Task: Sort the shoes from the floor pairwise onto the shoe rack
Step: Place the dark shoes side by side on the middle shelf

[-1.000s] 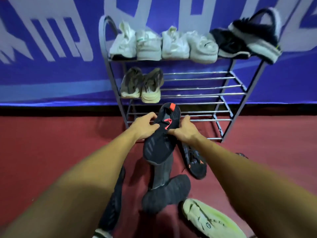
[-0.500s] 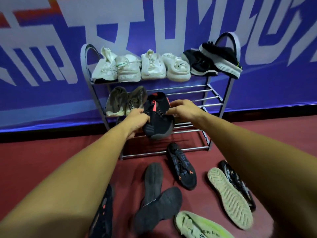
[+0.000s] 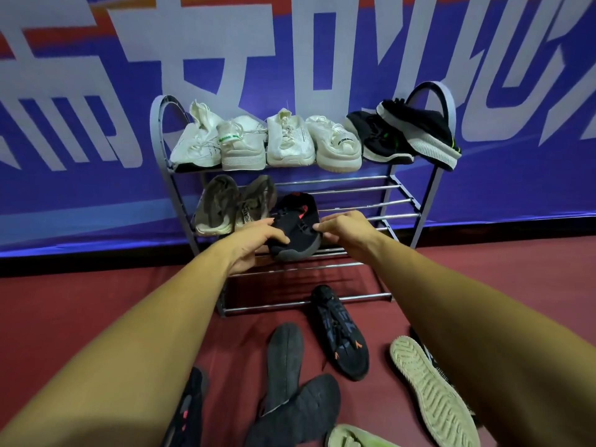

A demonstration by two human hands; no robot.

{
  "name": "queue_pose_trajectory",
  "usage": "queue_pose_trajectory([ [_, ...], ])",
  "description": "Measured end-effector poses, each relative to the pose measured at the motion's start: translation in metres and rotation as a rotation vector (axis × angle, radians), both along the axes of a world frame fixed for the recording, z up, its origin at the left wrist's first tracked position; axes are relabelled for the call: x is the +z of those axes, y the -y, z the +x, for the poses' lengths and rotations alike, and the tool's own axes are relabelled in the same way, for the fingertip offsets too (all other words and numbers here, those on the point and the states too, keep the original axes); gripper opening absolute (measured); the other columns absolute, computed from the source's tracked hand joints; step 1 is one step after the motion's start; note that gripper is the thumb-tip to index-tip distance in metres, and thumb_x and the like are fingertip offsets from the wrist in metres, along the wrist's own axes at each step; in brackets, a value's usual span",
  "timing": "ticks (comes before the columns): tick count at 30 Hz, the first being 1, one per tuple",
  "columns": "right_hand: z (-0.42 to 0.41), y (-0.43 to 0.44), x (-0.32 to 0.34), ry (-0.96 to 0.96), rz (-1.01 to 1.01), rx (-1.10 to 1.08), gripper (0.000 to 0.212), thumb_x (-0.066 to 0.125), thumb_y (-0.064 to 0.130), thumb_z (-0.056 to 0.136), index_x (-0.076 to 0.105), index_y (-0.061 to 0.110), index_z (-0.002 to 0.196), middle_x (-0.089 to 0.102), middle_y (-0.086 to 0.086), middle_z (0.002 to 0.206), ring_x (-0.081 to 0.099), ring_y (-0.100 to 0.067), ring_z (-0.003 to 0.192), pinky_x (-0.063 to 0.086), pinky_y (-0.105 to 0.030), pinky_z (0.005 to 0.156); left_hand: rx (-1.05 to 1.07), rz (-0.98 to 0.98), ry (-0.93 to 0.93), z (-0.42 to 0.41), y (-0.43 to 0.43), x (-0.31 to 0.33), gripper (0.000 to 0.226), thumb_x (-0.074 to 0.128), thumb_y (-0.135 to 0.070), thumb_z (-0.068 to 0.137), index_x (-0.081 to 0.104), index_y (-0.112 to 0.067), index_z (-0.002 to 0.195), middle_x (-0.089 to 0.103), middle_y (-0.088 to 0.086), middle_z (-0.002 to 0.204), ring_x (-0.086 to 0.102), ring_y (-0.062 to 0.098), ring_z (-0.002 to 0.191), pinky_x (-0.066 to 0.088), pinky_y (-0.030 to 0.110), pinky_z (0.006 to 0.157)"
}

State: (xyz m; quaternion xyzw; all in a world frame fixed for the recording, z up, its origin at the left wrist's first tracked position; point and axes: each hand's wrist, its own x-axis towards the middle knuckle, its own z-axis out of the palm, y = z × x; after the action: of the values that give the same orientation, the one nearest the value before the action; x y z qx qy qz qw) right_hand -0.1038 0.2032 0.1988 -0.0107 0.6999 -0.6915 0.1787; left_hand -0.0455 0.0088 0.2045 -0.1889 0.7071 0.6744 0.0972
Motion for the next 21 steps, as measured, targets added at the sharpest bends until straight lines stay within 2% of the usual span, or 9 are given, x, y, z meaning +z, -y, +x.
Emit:
queue_pose_trajectory([
  [4,-0.004,0.002,-0.009,0.035,-0.005,0.068,0.029,0.064,-0.011,0.078,0.068,-0.014,0.107,0.071,-0.024,0.112,0.068,-0.030,0.111,0.049,-0.033,0.103,0.031,0.080,-0.031,-0.009,0.000,-0.007,0.080,0.064,0.013,0.071,0.045,-0.018,0.143,0.063,0.011,0.128,0.064,0.020,0.099,0.041,0.025,0.058],
  [6,-0.004,0.001,-0.008,0.081,-0.010,0.111,0.042,0.062,-0.009,0.074,0.064,-0.011,0.116,0.070,-0.023,0.114,0.068,-0.028,0.095,0.049,-0.027,0.091,0.036,0.079,-0.048,-0.011,-0.001,-0.012,0.072,0.066,0.017,0.072,0.047,-0.013,0.134,0.064,0.012,0.117,0.061,0.019,0.088,0.035,0.022,0.050],
  [8,-0.003,0.000,-0.006,0.127,0.033,0.175,0.058,0.065,-0.002,0.073,0.053,-0.003,0.130,0.065,-0.028,0.123,0.059,-0.029,0.087,0.045,-0.031,0.079,0.016,0.061,-0.066,-0.011,-0.004,-0.015,0.045,0.067,0.018,0.078,0.054,-0.007,0.113,0.066,0.007,0.100,0.057,0.015,0.079,0.036,0.019,0.048],
  [9,-0.002,0.000,-0.005,0.131,0.072,0.184,0.063,0.065,-0.002,0.077,0.046,0.003,0.137,0.065,-0.025,0.125,0.061,-0.029,0.090,0.048,-0.033,0.078,0.007,0.057,-0.076,-0.011,-0.006,-0.016,0.035,0.066,0.017,0.080,0.058,-0.004,0.107,0.068,0.009,0.102,0.060,0.013,0.080,0.041,0.016,0.048],
  [12,-0.002,0.000,-0.009,0.181,0.027,0.165,0.084,0.060,-0.014,0.085,0.024,0.015,0.155,0.067,-0.015,0.115,0.069,-0.024,0.089,0.056,-0.029,0.075,0.003,0.083,-0.099,-0.014,-0.002,-0.022,0.043,0.069,0.012,0.082,0.058,0.005,0.123,0.066,0.018,0.124,0.067,0.011,0.084,0.051,0.015,0.056],
  [14,-0.009,0.003,-0.014,0.175,-0.062,0.138,0.082,0.059,-0.020,0.083,0.028,0.009,0.152,0.065,-0.020,0.123,0.071,-0.028,0.095,0.058,-0.030,0.078,-0.011,0.096,-0.057,-0.014,0.007,-0.023,0.061,0.078,0.003,0.077,0.053,0.001,0.133,0.065,0.012,0.129,0.070,0.014,0.094,0.057,0.023,0.073],
  [16,-0.012,0.006,-0.019,0.151,-0.095,0.098,0.071,0.057,-0.024,0.080,0.039,0.003,0.144,0.065,-0.023,0.124,0.069,-0.032,0.104,0.057,-0.033,0.084,-0.088,0.085,0.045,-0.010,0.016,-0.020,0.078,0.085,-0.004,0.068,0.051,-0.011,0.138,0.069,0.002,0.123,0.069,0.014,0.094,0.055,0.028,0.070],
  [19,-0.013,0.010,-0.036,0.123,-0.112,0.079,0.060,0.059,-0.025,0.078,0.049,-0.008,0.135,0.067,-0.024,0.121,0.070,-0.029,0.096,0.057,-0.024,0.065,-0.205,0.058,0.129,-0.006,0.021,-0.025,0.075,0.073,0.007,0.077,0.046,-0.034,0.133,0.071,-0.001,0.082,0.047,0.010,0.064,0.038,0.027,0.060],
  [21,-0.010,0.011,-0.045,0.128,-0.122,0.082,0.049,0.059,-0.023,0.079,0.053,-0.016,0.128,0.067,-0.026,0.119,0.069,-0.027,0.091,0.053,-0.017,0.056,-0.150,0.065,0.155,-0.006,0.020,-0.030,0.090,0.070,0.009,0.079,0.034,-0.045,0.142,0.068,0.002,0.085,0.052,0.011,0.067,0.042,0.026,0.059],
])
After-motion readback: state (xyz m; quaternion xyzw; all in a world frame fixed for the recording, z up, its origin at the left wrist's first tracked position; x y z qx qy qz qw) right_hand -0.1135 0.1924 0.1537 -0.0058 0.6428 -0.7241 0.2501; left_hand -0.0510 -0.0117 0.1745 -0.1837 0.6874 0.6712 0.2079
